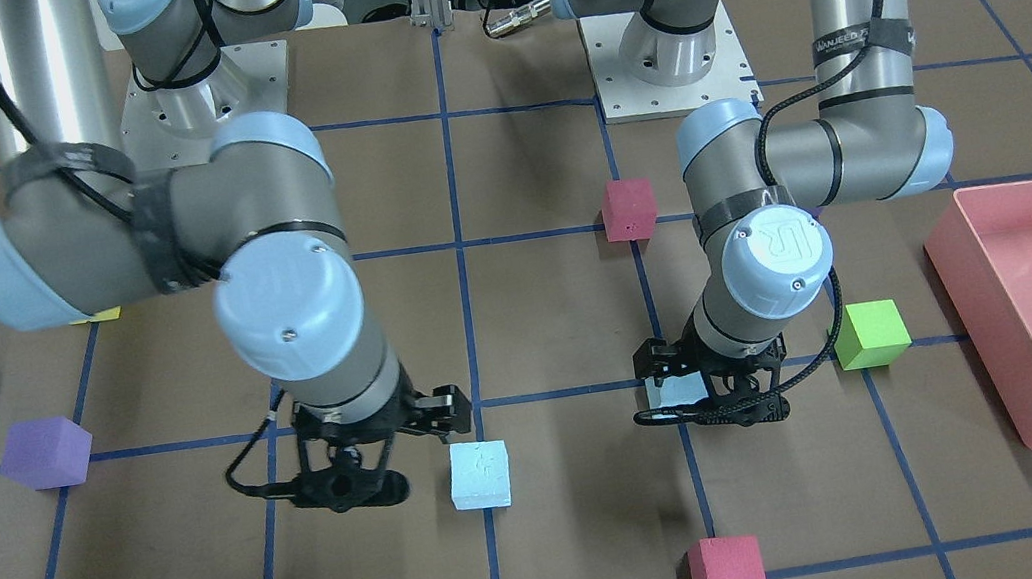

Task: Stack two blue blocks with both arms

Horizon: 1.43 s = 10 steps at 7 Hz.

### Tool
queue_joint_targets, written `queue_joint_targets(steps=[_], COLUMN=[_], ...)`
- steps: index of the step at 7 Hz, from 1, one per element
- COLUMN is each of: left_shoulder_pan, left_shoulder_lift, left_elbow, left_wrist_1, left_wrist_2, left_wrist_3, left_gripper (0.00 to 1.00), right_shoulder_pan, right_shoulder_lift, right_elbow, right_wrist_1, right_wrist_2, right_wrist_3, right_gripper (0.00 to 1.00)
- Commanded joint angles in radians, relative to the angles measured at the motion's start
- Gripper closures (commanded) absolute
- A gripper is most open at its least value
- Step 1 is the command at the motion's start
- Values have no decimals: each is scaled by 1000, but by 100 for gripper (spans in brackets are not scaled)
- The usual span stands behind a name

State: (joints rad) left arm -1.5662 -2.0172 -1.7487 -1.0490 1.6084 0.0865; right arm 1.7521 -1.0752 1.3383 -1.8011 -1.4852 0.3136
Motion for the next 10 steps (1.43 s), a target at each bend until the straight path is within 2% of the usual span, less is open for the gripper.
queue_joint_targets(steps=[1,3,4,6,7,8,9,10], left_shoulder_pan=[2,2,2,0,0,0,0,0], left_shoulder_lift=[-17,-20,-26,-43,-43,-41,-41,-37], left_elbow=[-6,-11,-14,-17,-15,-12,-12,-5], left_wrist_1=[11,11,11,37,37,41,58,60], left_wrist_2=[-24,-44,-117,-124,-121,-114,-111,-111], left_wrist_3=[-8,-7,-7,-7,2,9,9,7], left_gripper=[0,0,0,2,2,29,63,85], right_shoulder_pan=[-104,-167,-193,-198,-200,-200,-201,-201], right_shoulder_lift=[-153,-384,-496,-534,-532,-532,-528,-528], right_elbow=[95,281,312,311,309,297,298,301], right_wrist_1=[72,80,144,207,241,287,281,278], right_wrist_2=[16,-13,-35,-37,-76,-114,-116,-118], right_wrist_3=[-143,-247,-263,-264,-269,-272,-298,-321], right_gripper=[0,0,0,0,0,0,0,0])
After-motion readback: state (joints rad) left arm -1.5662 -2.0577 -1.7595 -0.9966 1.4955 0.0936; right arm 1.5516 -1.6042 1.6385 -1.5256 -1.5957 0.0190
